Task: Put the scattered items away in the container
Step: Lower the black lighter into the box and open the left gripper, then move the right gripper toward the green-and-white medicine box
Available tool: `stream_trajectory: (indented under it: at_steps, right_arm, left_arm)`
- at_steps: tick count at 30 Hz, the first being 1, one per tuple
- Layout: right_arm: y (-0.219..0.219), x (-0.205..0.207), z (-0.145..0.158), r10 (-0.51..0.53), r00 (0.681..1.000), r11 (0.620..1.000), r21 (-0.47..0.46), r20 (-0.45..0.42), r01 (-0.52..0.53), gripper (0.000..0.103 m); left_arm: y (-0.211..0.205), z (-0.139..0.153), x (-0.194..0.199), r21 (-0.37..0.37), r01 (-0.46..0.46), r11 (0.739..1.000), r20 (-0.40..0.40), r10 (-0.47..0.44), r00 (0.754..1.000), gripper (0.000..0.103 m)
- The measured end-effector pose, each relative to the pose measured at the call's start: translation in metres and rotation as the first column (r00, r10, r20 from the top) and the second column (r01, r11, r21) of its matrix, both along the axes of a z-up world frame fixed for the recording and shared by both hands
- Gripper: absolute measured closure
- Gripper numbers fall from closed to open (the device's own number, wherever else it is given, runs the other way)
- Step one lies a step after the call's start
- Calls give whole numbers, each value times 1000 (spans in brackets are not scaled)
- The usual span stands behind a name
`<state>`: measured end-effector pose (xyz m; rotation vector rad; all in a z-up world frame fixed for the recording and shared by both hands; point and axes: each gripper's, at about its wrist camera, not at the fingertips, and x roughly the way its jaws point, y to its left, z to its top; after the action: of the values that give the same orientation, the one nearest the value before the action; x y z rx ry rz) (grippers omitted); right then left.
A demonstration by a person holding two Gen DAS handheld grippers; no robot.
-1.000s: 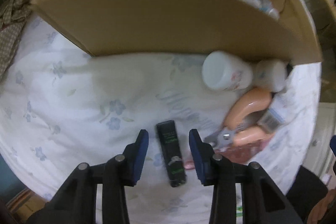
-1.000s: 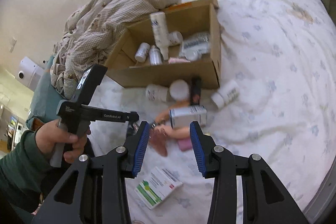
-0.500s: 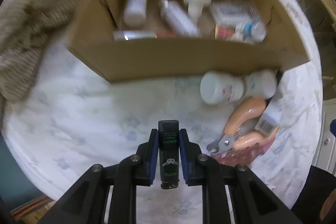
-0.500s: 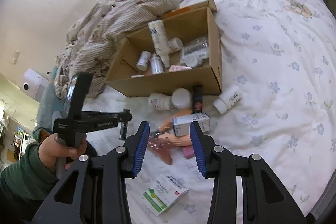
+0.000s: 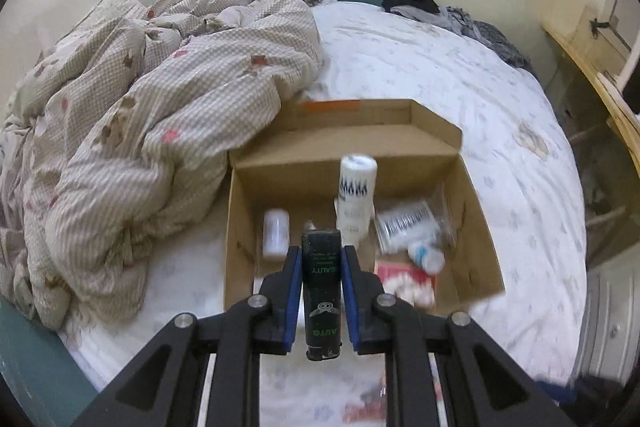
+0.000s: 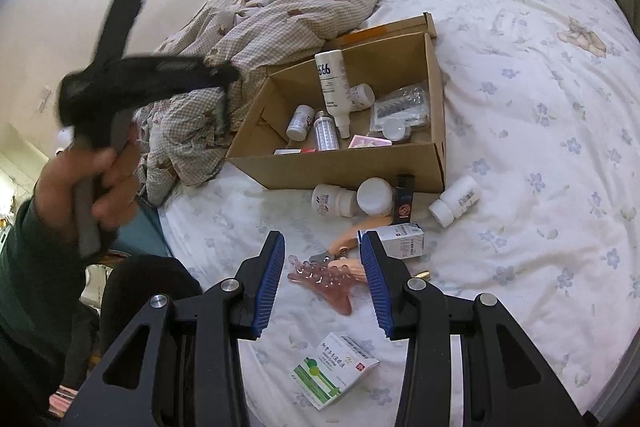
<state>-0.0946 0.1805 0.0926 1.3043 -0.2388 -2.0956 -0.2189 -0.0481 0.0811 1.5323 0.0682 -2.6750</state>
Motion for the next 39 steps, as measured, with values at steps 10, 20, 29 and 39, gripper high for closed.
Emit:
stream_trajectory:
  at_steps: [10, 20, 29, 39]
  right_arm:
    - [6, -14, -11, -28, 999, 1000, 10, 36, 28, 59]
    - [-5, -17, -11, 2, 999, 1000, 5, 34, -2, 59]
    - [-4, -16, -14, 2, 1000, 1000, 22, 28, -2, 59]
    - [0, -16, -24, -11, 1000, 996, 85, -5, 11, 50]
  left_arm:
    - [-5, -69, -49, 10, -82, 997, 135, 80, 988, 84]
    - [3, -103, -61, -41, -73, 997, 195, 79, 978, 81]
    - [-4, -91, -40, -31, -67, 997, 158, 71, 985, 40]
    - [-8, -56, 36, 127, 37, 991, 126, -54, 991, 25]
